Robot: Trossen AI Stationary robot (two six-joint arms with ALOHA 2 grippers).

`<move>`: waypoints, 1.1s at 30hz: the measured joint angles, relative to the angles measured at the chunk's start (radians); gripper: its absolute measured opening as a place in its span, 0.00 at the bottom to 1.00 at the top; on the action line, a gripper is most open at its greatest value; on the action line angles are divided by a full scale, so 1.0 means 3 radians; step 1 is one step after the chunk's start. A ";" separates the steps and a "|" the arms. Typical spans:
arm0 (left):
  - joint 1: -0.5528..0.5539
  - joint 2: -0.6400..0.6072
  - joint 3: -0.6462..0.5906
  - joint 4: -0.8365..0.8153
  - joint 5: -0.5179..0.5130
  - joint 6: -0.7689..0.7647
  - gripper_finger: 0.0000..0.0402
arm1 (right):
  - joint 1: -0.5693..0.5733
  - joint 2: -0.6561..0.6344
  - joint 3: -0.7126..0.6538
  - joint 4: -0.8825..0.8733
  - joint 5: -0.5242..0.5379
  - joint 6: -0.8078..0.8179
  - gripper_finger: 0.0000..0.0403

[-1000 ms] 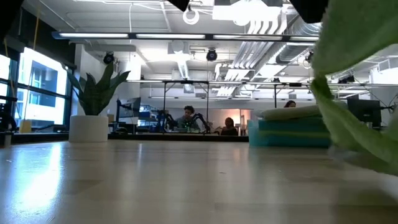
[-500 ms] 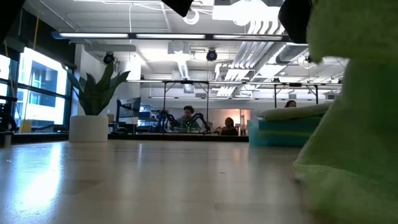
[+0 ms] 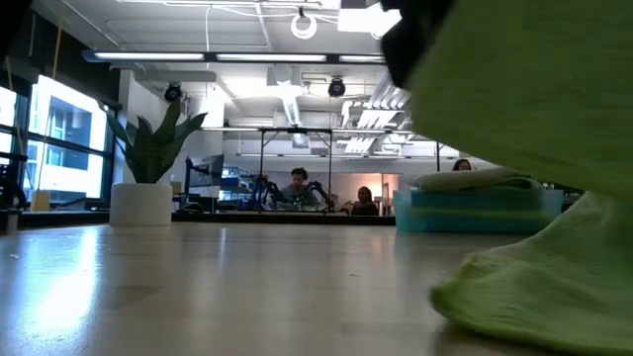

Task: Fold microfiber towels
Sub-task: Fold the light green microfiber cloth

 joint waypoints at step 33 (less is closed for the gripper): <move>0.1293 -0.2080 0.0004 -0.3362 -0.2191 0.1478 0.00 | -0.2133 0.0105 -0.0008 0.0511 0.0673 -0.2614 0.00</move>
